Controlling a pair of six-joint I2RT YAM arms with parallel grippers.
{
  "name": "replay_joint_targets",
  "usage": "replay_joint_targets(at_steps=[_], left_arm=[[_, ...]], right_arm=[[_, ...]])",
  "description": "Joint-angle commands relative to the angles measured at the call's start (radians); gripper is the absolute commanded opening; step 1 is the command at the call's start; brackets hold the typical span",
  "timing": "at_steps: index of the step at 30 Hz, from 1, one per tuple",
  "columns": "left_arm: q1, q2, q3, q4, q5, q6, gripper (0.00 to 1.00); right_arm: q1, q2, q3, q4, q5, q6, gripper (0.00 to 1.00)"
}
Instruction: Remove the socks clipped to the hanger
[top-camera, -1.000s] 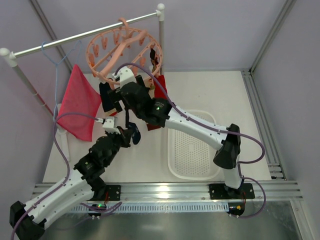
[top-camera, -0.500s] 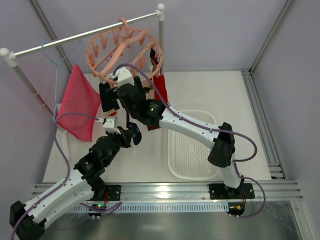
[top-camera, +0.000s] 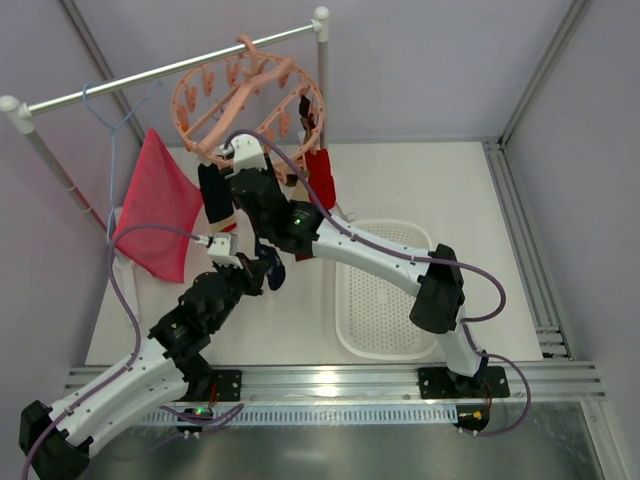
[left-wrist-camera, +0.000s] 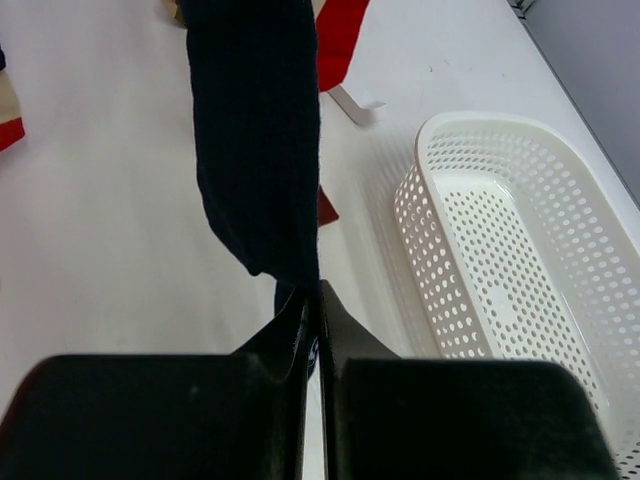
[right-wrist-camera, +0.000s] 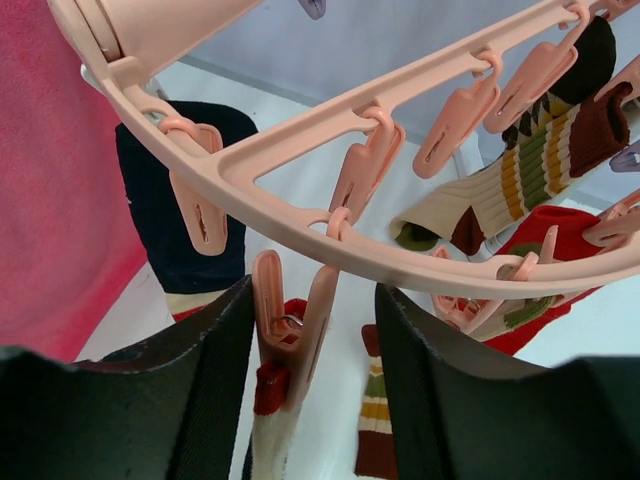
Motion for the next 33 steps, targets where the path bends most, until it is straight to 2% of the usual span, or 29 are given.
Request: replay_joint_targets(at_steps=[1,5,6,8,10,20,27,33], left_arm=[[-0.004,-0.016,0.004,0.032,0.023,-0.015,0.00],[-0.005,-0.024,0.001,0.030,0.021,-0.015,0.00],[-0.002,-0.025,0.001,0.030,0.020,-0.015,0.00],[-0.004,-0.024,0.001,0.029,0.020,-0.014,0.00],[-0.004,-0.024,0.001,0.029,0.020,-0.014,0.00],[-0.004,0.000,0.011,0.015,-0.014,-0.020,0.00],[-0.004,0.137,0.047,-0.025,0.009,-0.043,0.00],[-0.004,0.108,0.028,0.001,0.021,-0.042,0.00]], right_arm=[[0.004,0.005,0.043,0.073,0.061,-0.023,0.51],[0.004,0.008,0.040,0.076,0.070,-0.028,0.35],[0.004,0.006,0.040,0.076,0.076,-0.031,0.25],[0.004,0.005,0.032,0.083,0.081,-0.029,0.13],[0.004,0.002,0.026,0.086,0.084,-0.034,0.04],[0.003,-0.038,-0.025,0.121,0.089,-0.043,0.04],[0.004,-0.058,-0.029,0.139,0.081,-0.060,0.04],[0.004,-0.072,-0.045,0.139,0.083,-0.063,0.04]])
